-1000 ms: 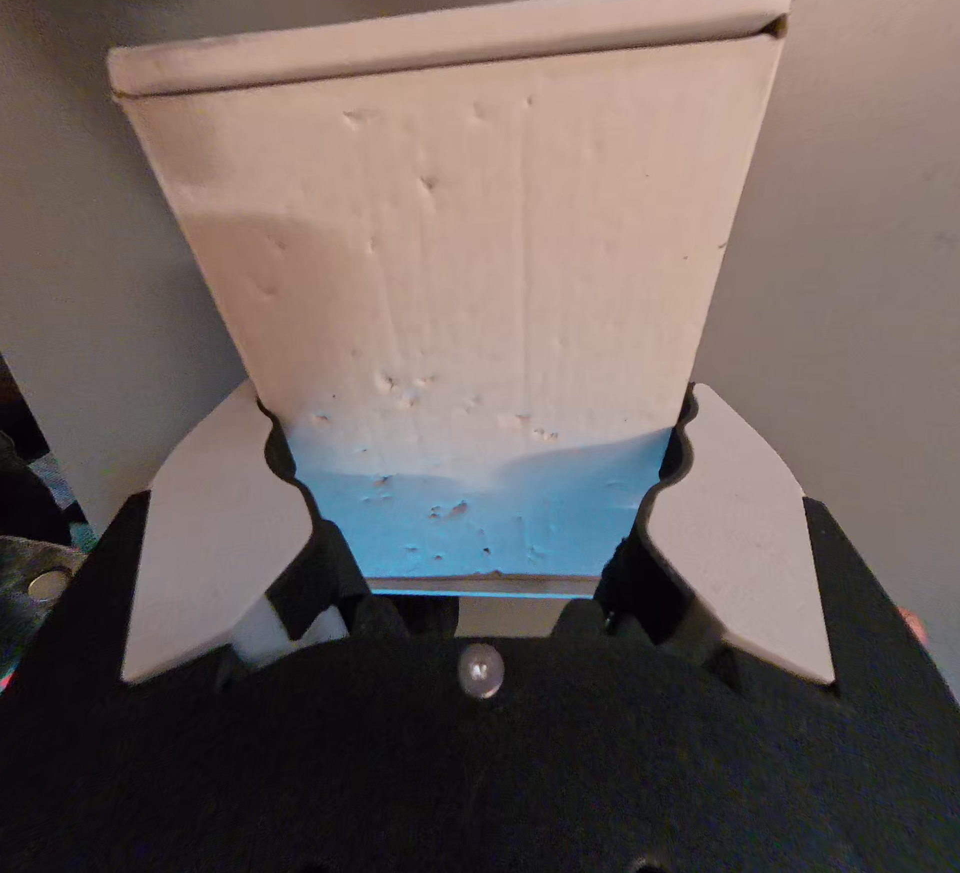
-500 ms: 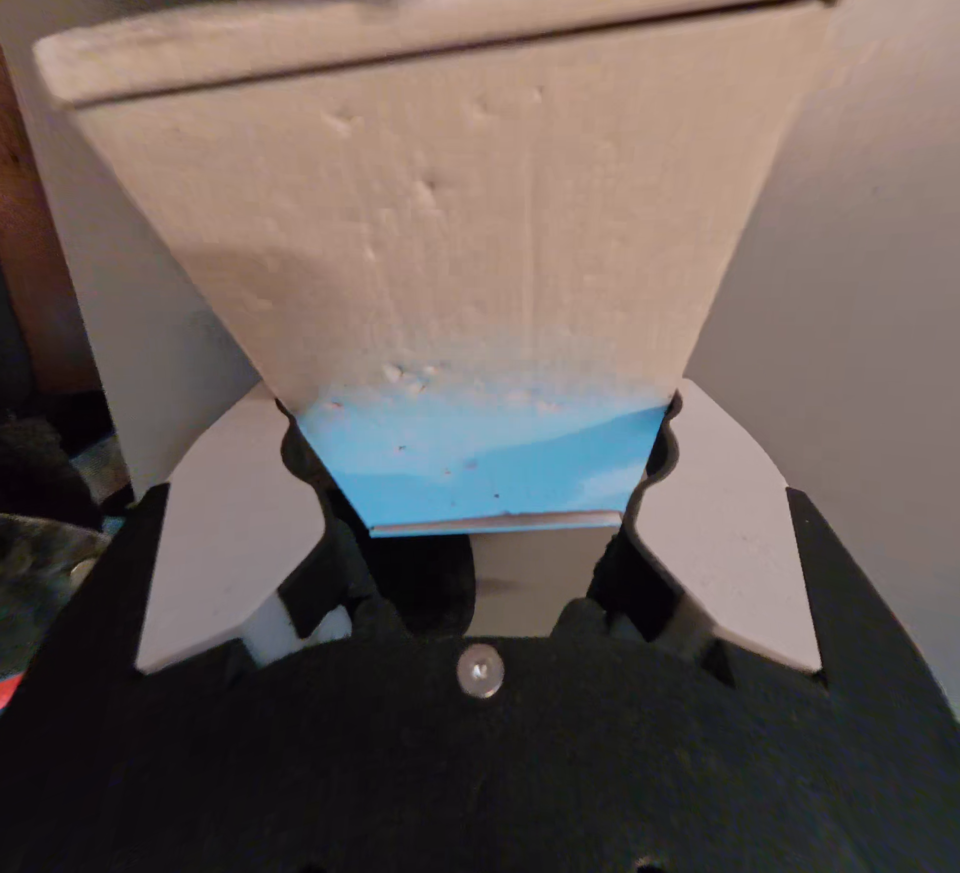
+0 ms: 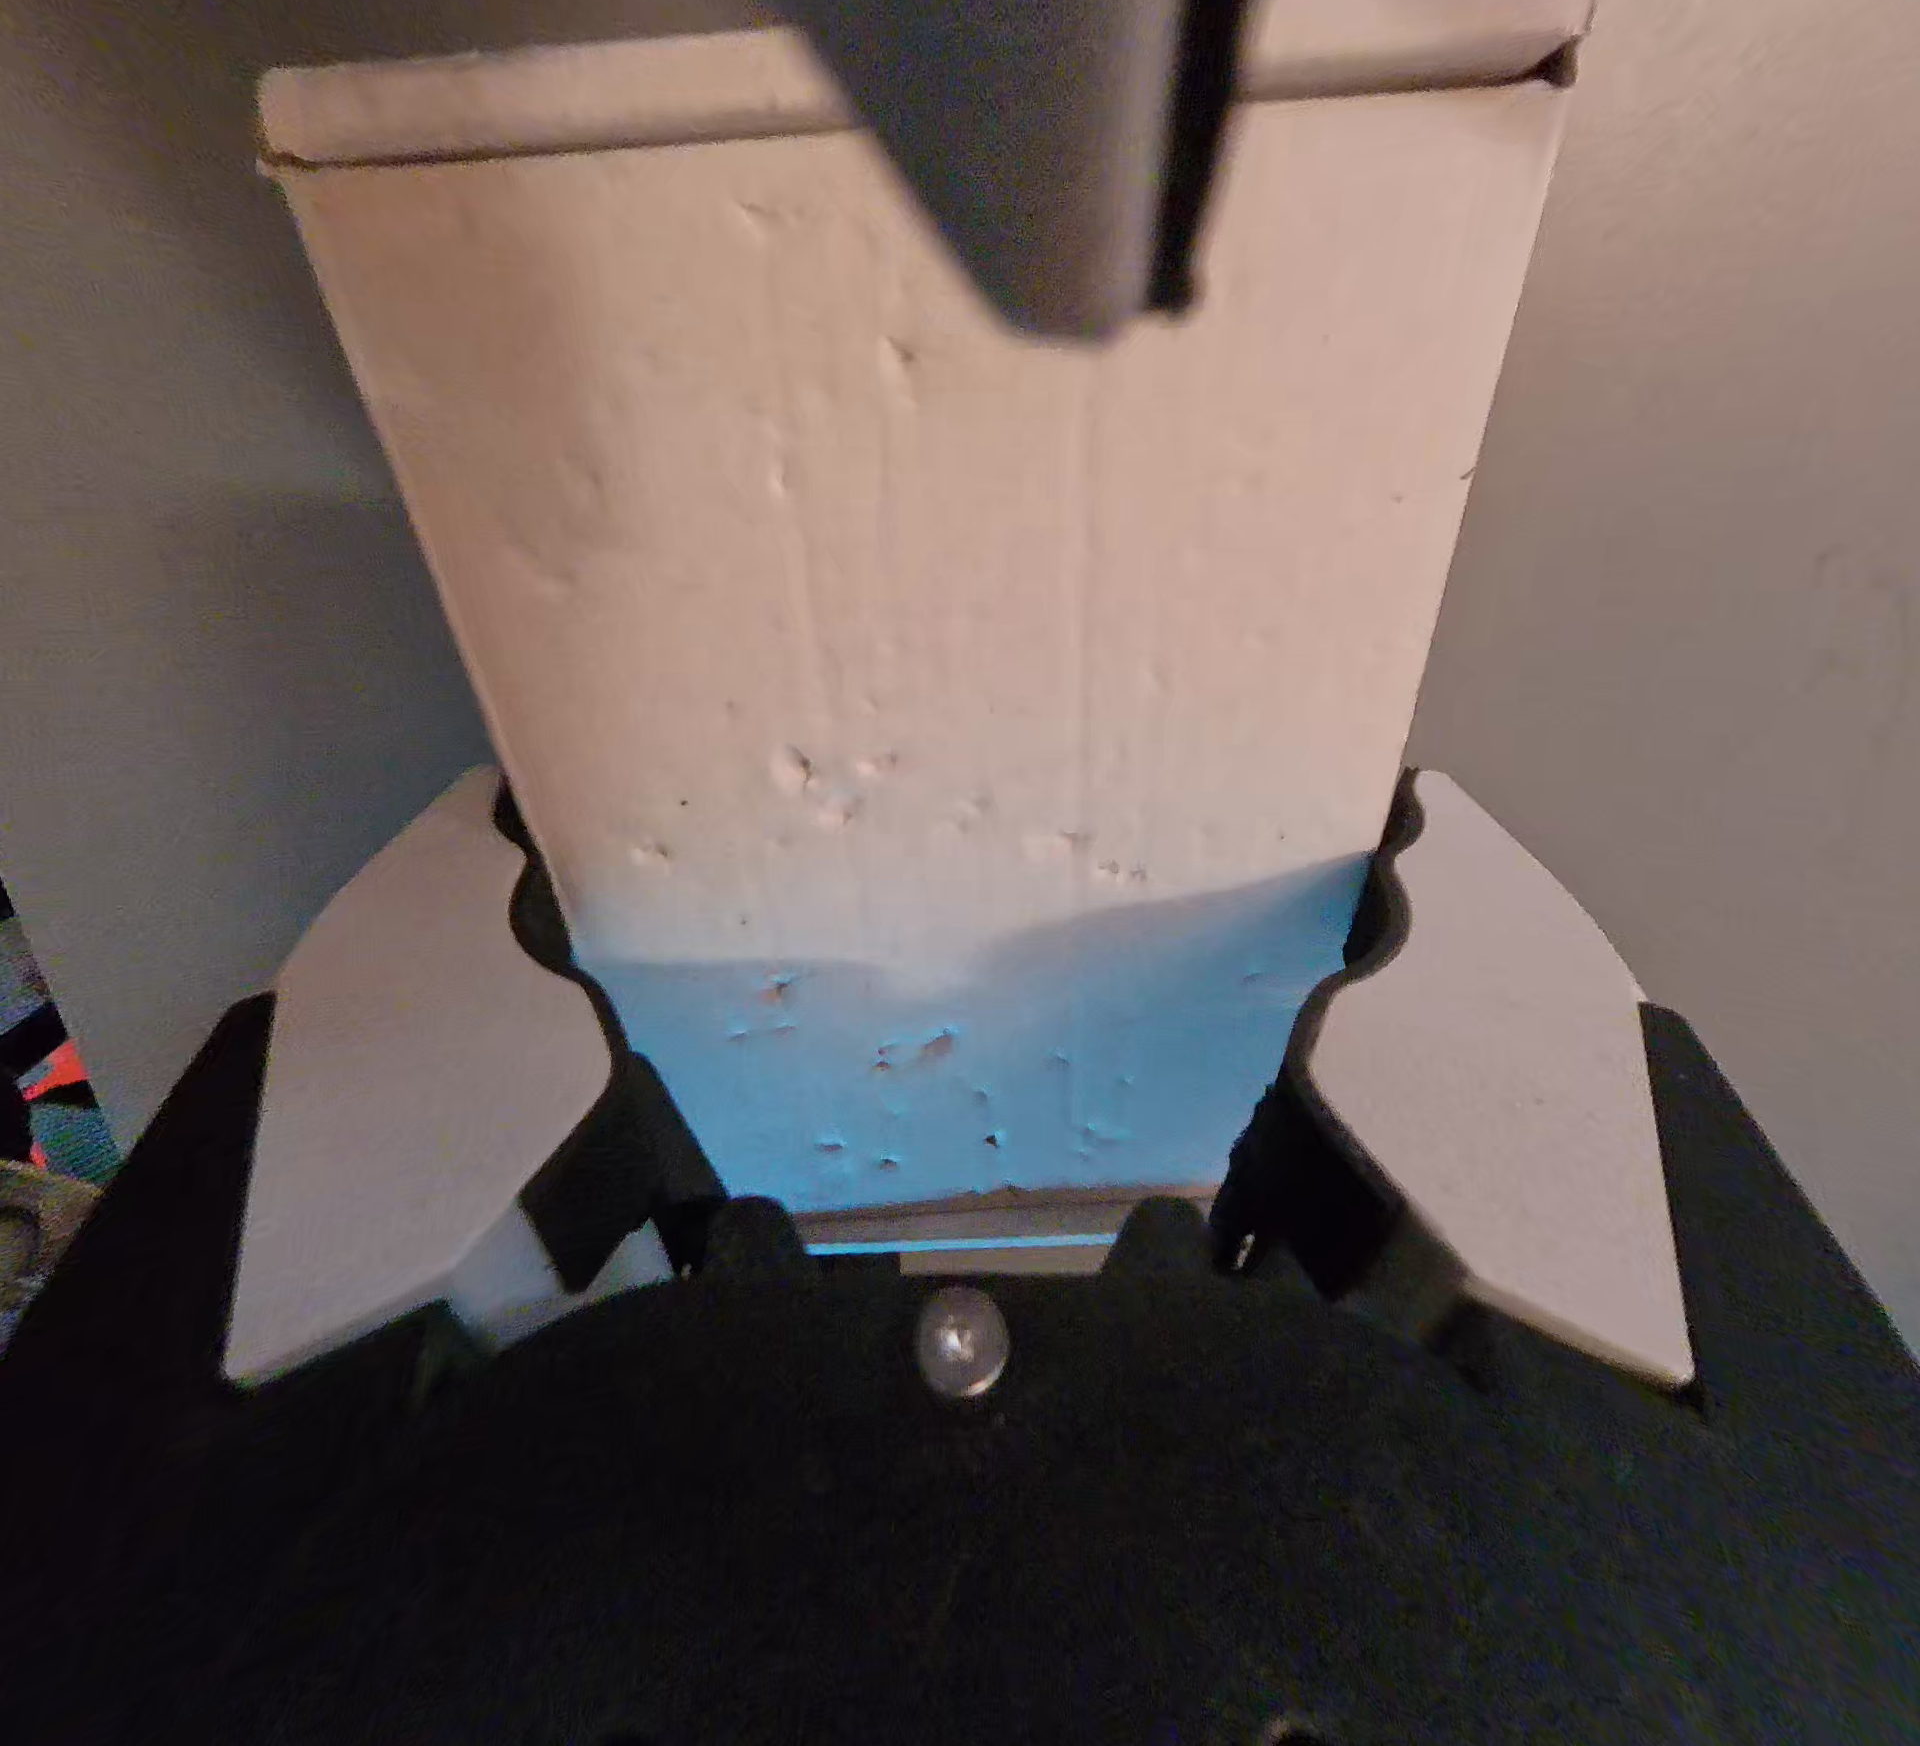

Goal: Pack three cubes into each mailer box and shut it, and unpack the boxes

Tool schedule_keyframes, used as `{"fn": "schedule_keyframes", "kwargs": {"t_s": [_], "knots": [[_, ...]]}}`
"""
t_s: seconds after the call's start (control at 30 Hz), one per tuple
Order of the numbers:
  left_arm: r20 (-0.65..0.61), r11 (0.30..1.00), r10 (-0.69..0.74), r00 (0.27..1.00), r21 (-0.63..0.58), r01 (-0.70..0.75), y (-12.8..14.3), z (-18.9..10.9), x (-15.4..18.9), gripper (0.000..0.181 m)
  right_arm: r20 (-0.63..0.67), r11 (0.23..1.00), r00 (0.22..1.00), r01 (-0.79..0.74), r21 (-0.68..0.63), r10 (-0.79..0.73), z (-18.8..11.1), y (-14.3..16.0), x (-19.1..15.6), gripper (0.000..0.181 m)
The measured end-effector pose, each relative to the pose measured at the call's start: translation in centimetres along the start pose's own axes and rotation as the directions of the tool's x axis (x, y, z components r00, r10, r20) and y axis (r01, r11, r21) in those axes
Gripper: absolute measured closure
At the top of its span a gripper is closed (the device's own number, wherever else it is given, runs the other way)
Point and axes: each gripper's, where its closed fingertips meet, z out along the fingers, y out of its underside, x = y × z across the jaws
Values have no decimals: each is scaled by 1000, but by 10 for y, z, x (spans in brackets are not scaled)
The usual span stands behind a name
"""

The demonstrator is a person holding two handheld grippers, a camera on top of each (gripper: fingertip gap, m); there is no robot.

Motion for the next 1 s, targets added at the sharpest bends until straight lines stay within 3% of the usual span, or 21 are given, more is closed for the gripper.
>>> {"fn": "schedule_keyframes", "kwargs": {"t_s": [0.17,0.43,0.6,0.77,1.0], "knots": [[20,1000,-5,1000,-2,5,1,-1,-5,86,-14,997,1000,-5,71,6,-1,-3,0,37],[21,1000,-7,1000,3,7,0,-2,-6,86,21,1000,1000,10,10,-10,-8,4,-4,41],[23,1000,-1,1000,-1,1,0,-2,-6,86,-20,1000,1000,-11,10,11,-35,14,4,43],[23,1000,2,1000,-5,-2,1,-1,-5,86,-46,999,998,-42,4,42,-66,43,2,51],[42,1000,-4,999,10,4,-1,-2,-9,86,-7,1000,1000,-15,9,15,-43,37,-16,52]]}}
